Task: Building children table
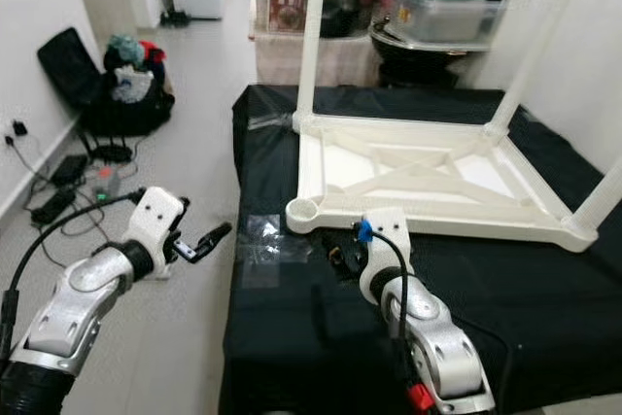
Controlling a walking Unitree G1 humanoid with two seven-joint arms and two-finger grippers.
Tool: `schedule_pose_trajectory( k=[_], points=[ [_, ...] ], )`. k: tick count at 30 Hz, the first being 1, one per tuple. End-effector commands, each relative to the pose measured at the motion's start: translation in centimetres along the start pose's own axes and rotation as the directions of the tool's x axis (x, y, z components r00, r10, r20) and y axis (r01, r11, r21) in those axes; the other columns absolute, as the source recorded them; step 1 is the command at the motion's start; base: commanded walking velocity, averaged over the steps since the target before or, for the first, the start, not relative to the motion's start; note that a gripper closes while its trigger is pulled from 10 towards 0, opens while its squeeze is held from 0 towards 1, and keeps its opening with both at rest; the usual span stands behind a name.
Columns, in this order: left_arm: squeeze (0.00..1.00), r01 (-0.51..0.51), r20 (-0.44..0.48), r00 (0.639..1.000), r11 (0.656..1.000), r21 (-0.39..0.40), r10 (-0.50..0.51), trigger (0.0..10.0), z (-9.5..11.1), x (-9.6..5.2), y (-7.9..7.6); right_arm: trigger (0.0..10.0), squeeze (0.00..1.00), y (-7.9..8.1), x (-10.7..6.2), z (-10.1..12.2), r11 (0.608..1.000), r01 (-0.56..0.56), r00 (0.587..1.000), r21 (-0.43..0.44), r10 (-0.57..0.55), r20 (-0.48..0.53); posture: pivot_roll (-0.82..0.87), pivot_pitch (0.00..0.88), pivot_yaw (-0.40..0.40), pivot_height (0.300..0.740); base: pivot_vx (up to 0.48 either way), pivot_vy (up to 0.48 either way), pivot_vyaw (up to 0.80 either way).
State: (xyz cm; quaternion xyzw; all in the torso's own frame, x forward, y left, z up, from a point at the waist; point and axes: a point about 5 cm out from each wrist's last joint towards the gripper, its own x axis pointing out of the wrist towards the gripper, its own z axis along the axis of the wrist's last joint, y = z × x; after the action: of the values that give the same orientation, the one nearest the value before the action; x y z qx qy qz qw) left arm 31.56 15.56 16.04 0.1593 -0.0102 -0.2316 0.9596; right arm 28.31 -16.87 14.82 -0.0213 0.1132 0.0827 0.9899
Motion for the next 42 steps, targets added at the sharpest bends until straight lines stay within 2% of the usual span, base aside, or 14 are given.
schedule_pose_trajectory(
  k=[1, 5, 14, 42],
  points=[
    [0.00, 0.011, 0.007, 1.000, 1.000, 0.003, -0.011, 10.0, 0.17, 0.18, -0.20, 10.0, 0.00, -0.45, 0.04, 0.07, 1.000, 0.018, 1.000, 0.006, -0.018, 0.006, 0.07, 0.000, -0.077, 0.740, 0.000, 0.000, 0.00],
    [0.00, 0.011, 0.018, 1.000, 1.000, 0.001, -0.011, 10.0, 0.33, 0.26, -0.24, 10.0, 0.00, -0.45, 0.18, 0.17, 1.000, 0.022, 1.000, 0.000, -0.022, 0.009, 0.07, 0.000, -0.075, 0.740, 0.000, 0.000, -0.14],
    [0.00, 0.021, 0.006, 1.000, 1.000, -0.014, -0.021, 10.0, 0.16, 0.35, -0.47, 10.0, 0.00, -0.59, 0.29, 0.16, 1.000, 0.024, 1.000, 0.004, -0.024, 0.006, 0.07, 0.000, -0.079, 0.740, 0.000, 0.111, -0.76],
    [0.00, 0.024, 0.006, 1.000, 0.999, -0.023, -0.024, 10.0, 0.18, 0.48, -0.66, 10.0, 0.00, -0.73, 0.30, 0.35, 1.000, 0.014, 1.000, 0.010, -0.014, 0.015, 0.07, 0.000, -0.081, 0.740, 0.000, 0.480, -0.80]
  ],
)
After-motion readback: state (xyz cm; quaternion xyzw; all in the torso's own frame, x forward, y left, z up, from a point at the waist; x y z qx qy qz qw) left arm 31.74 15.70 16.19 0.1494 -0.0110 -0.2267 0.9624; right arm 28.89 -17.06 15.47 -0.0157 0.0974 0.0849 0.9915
